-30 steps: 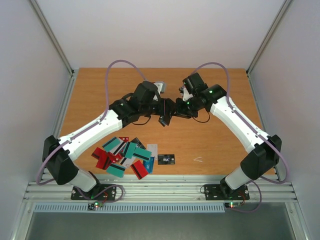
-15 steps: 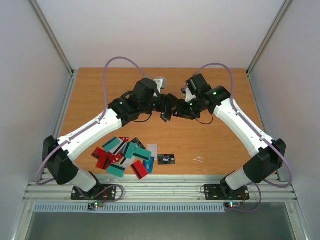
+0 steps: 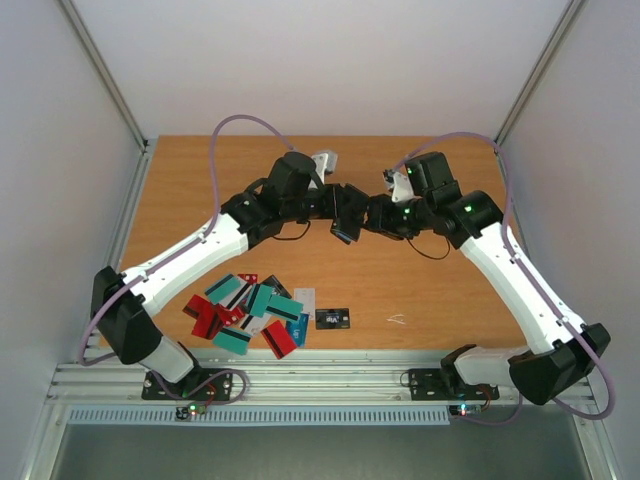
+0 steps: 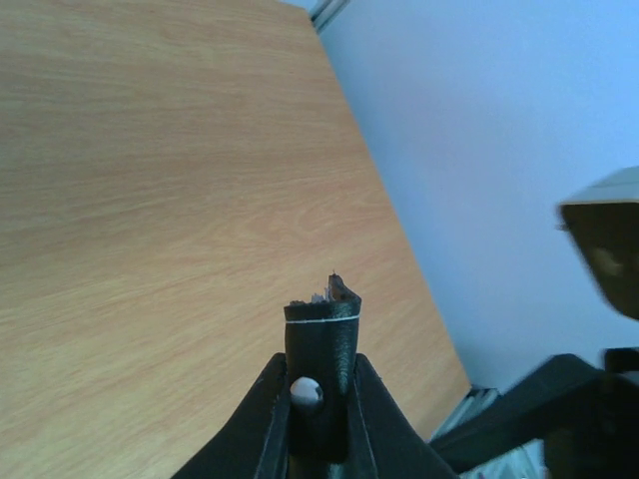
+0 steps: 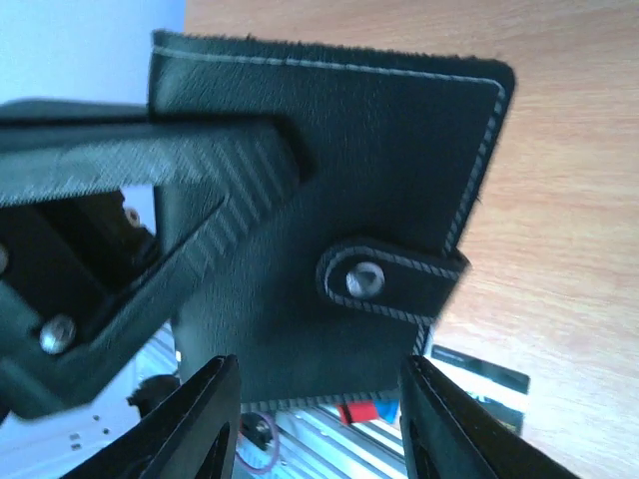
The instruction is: Put the credit cards into the card holder
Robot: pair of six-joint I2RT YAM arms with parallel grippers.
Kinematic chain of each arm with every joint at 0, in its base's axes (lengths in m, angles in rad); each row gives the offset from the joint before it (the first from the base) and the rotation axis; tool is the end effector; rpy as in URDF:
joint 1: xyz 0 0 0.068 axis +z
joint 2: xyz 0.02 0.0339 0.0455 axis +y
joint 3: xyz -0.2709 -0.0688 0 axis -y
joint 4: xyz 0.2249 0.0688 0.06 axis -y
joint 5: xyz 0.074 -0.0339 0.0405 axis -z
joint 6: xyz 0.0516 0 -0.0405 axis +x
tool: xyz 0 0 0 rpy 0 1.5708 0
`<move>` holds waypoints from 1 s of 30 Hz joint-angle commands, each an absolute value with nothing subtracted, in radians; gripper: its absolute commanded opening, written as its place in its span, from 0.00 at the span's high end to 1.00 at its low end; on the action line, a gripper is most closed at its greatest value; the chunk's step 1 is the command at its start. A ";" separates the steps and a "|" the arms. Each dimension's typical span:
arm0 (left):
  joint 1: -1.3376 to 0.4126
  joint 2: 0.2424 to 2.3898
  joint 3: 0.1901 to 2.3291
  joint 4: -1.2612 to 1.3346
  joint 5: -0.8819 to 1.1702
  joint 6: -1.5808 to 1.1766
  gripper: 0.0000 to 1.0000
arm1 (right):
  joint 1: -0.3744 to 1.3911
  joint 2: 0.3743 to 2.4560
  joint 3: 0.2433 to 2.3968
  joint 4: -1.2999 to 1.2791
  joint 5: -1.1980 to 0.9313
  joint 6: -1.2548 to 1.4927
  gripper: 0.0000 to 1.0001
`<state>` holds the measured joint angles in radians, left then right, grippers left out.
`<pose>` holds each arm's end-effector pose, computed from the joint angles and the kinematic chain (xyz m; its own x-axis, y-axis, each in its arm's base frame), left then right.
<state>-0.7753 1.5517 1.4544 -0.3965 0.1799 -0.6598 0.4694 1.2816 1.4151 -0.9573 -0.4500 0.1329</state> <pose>0.2466 -0.2546 0.3631 -0.7585 -0.1010 -0.6437 0.4255 0.6714 -0.6067 0.2034 0.1284 0.3742 -0.7375 -0.2403 -0.6312 -0.5783 0.7074 0.4064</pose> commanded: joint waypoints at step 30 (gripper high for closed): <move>-0.775 1.553 1.428 -0.161 0.375 -0.755 1.00 | 0.397 1.466 1.387 -0.933 -0.359 0.158 0.88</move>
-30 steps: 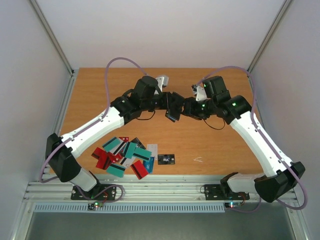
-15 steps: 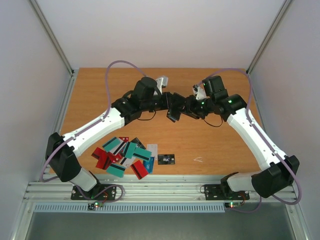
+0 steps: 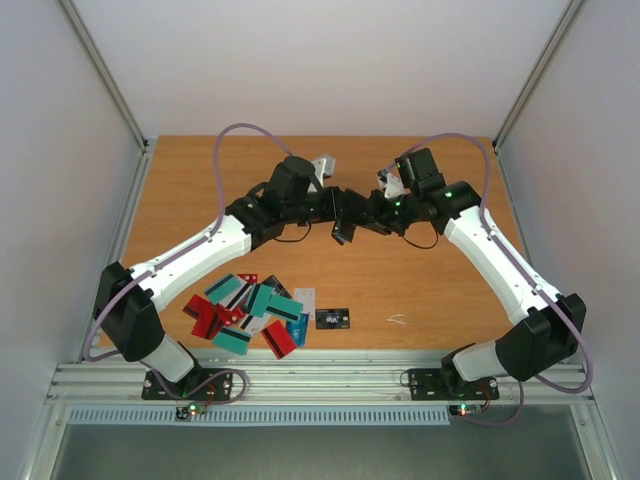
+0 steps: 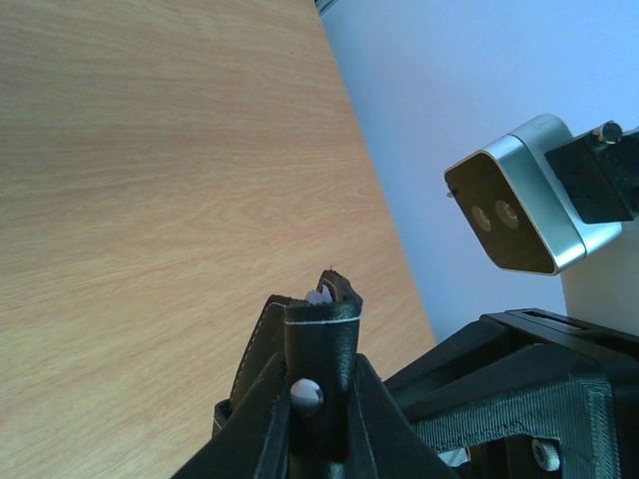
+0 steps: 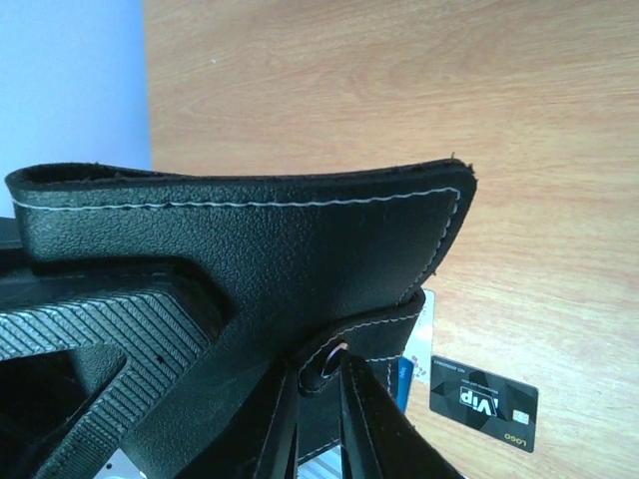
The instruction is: Put the credit cards into the card holder
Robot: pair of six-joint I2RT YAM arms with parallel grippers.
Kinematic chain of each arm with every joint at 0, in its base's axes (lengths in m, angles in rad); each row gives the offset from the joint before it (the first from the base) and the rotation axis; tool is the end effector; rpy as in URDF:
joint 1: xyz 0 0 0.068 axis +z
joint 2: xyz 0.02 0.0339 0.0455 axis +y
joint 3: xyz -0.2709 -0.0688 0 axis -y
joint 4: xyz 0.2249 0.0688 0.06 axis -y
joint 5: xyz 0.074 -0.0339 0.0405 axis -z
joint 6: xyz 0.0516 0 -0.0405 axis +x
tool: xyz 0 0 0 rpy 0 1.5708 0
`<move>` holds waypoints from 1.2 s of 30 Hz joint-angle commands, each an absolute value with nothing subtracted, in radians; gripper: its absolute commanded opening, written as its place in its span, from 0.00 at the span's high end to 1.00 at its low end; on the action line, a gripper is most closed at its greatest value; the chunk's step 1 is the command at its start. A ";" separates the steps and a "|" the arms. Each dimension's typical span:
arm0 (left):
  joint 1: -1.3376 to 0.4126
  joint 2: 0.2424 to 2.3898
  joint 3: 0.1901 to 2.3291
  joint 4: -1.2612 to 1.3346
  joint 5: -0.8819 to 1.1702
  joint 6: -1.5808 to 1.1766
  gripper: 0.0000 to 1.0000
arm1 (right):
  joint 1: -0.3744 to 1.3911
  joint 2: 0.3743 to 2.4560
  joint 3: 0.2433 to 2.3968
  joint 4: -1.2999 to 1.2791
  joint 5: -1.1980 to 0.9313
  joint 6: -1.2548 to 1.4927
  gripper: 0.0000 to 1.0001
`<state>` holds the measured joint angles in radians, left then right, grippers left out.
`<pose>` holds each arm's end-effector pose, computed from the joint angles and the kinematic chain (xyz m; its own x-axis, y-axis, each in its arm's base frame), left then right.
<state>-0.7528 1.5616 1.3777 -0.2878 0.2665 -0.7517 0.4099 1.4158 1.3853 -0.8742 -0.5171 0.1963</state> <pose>0.2533 -0.2559 0.3460 -0.8096 -0.1443 -0.5690 0.3804 0.6093 -0.6957 0.2450 0.1343 0.3408 -0.8295 -0.1756 -0.5302 -0.4739 0.7236 0.5017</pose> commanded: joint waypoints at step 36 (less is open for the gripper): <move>-0.714 1.516 1.331 -0.139 0.339 -0.768 1.00 | 0.110 1.328 1.079 -0.725 -0.785 0.081 0.80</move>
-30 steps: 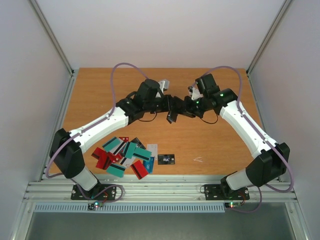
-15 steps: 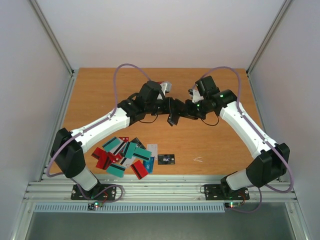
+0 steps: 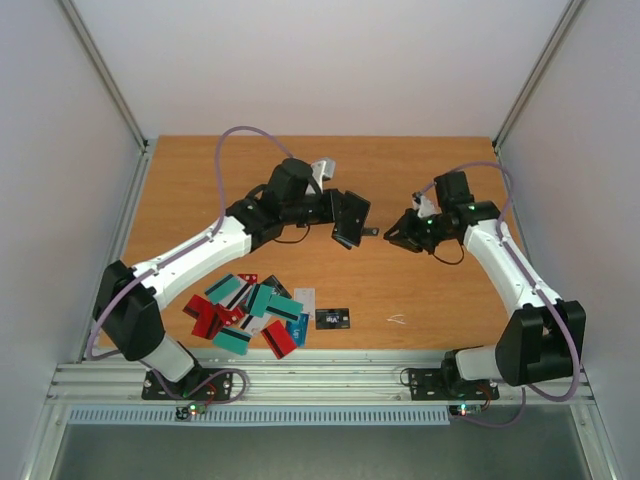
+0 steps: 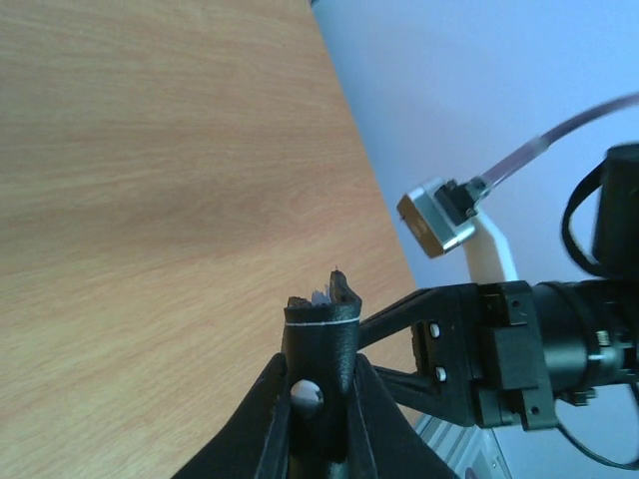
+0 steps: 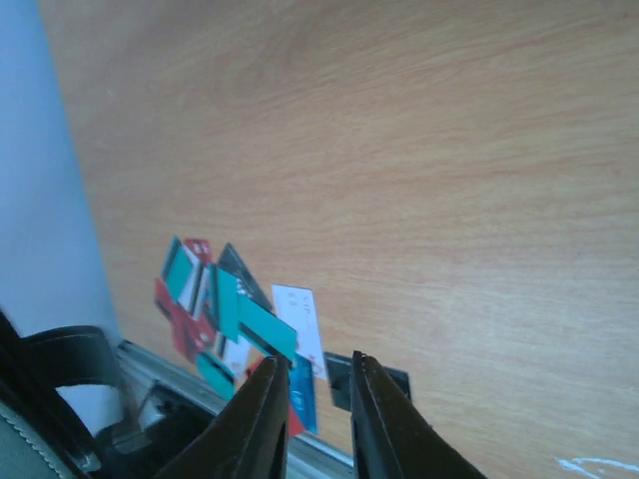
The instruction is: Put the credit cards into the card holder
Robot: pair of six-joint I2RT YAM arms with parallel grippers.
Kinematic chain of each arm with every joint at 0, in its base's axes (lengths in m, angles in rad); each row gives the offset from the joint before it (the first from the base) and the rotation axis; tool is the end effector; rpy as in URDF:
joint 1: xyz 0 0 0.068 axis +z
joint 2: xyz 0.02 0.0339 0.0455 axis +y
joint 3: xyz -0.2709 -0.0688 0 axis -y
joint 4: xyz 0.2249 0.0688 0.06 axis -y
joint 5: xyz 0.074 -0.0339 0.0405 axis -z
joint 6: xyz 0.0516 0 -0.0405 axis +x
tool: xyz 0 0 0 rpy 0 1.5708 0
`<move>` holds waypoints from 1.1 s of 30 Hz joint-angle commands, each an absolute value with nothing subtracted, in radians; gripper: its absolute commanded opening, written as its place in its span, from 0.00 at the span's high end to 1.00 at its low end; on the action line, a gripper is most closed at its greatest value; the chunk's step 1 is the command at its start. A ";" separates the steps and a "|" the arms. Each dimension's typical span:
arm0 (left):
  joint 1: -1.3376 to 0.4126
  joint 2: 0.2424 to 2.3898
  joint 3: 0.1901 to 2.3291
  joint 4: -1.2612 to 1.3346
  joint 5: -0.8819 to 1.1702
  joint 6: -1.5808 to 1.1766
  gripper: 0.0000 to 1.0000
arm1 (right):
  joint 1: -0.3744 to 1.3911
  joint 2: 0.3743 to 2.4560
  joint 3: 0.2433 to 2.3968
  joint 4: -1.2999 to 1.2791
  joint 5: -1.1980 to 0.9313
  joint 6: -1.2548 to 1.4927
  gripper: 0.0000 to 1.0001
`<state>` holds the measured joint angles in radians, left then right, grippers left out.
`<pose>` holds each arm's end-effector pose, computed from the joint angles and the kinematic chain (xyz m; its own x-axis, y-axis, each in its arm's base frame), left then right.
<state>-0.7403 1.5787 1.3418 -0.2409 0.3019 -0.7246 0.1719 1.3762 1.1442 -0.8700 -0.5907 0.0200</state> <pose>0.2586 -0.2571 0.3333 -0.8103 -0.1169 -0.5743 0.4031 0.6000 -0.6910 0.2444 0.0716 0.2817 -0.8866 -0.1371 -0.4418 -0.3723 0.7782 0.5058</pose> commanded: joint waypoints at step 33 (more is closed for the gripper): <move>-0.706 1.536 1.425 -0.164 0.415 -0.844 1.00 | 0.132 1.290 0.977 -0.379 -1.090 0.221 0.57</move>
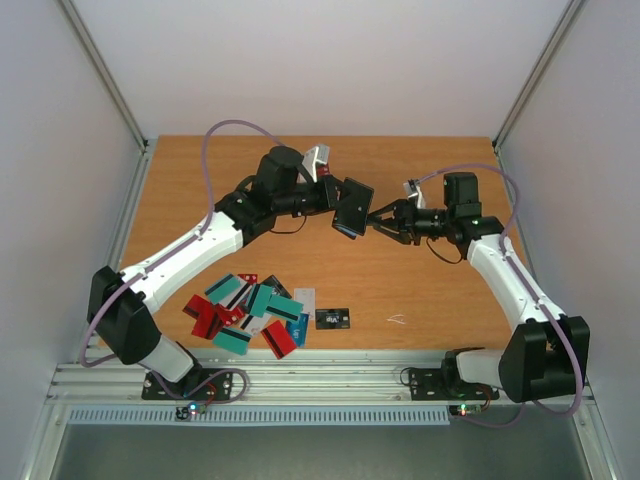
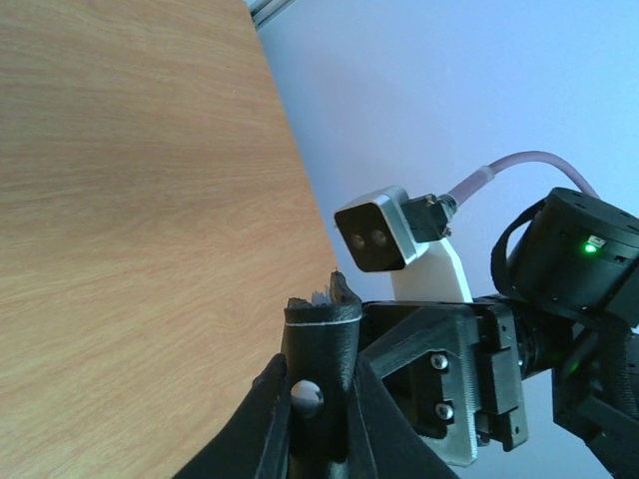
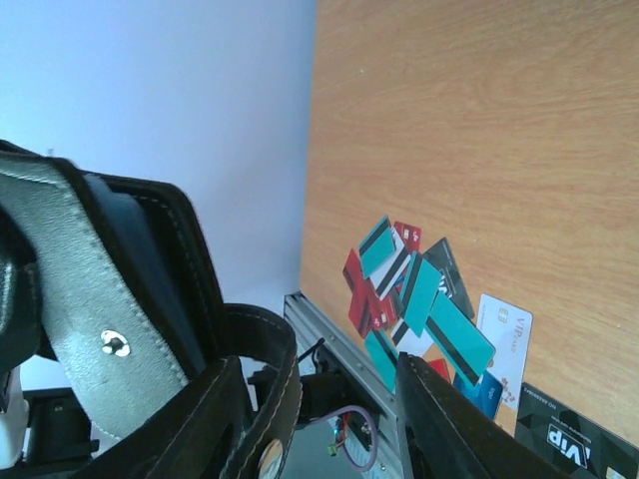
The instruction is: Put the credit cards into the card holder
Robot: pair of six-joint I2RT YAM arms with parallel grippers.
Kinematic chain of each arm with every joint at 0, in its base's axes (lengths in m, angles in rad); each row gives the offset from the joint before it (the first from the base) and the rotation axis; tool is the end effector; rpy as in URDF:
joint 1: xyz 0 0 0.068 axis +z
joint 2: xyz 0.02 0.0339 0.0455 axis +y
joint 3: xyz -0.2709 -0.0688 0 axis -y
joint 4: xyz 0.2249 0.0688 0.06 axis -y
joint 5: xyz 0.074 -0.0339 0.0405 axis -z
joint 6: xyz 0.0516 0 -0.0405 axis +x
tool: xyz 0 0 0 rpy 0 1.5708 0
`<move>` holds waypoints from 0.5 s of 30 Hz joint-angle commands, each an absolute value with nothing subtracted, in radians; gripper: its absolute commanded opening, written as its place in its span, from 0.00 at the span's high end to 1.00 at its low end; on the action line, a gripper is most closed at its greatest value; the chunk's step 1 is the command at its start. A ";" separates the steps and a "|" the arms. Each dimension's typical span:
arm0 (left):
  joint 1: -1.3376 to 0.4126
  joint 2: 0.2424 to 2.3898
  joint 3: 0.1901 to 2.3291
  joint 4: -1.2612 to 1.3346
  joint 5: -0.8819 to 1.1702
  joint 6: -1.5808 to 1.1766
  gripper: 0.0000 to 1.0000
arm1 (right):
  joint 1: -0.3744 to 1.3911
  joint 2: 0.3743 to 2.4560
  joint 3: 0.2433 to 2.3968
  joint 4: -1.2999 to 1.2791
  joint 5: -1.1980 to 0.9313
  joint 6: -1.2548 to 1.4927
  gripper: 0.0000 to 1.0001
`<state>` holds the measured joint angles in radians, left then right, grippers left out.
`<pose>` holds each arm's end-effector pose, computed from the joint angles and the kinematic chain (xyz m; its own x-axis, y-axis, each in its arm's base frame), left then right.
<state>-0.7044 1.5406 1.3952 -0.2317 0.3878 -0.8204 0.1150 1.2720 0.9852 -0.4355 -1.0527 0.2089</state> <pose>0.2588 -0.2456 0.3662 -0.8258 -0.1868 -0.5322 0.3863 0.5002 -0.7750 0.2409 0.0729 0.3005 -0.7885 0.0123 -0.6149 -0.5528 0.4238 0.7175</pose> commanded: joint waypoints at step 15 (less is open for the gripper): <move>-0.710 1.523 1.407 -0.131 0.399 -0.856 1.00 | 0.145 1.289 0.921 -0.128 -1.200 0.360 0.72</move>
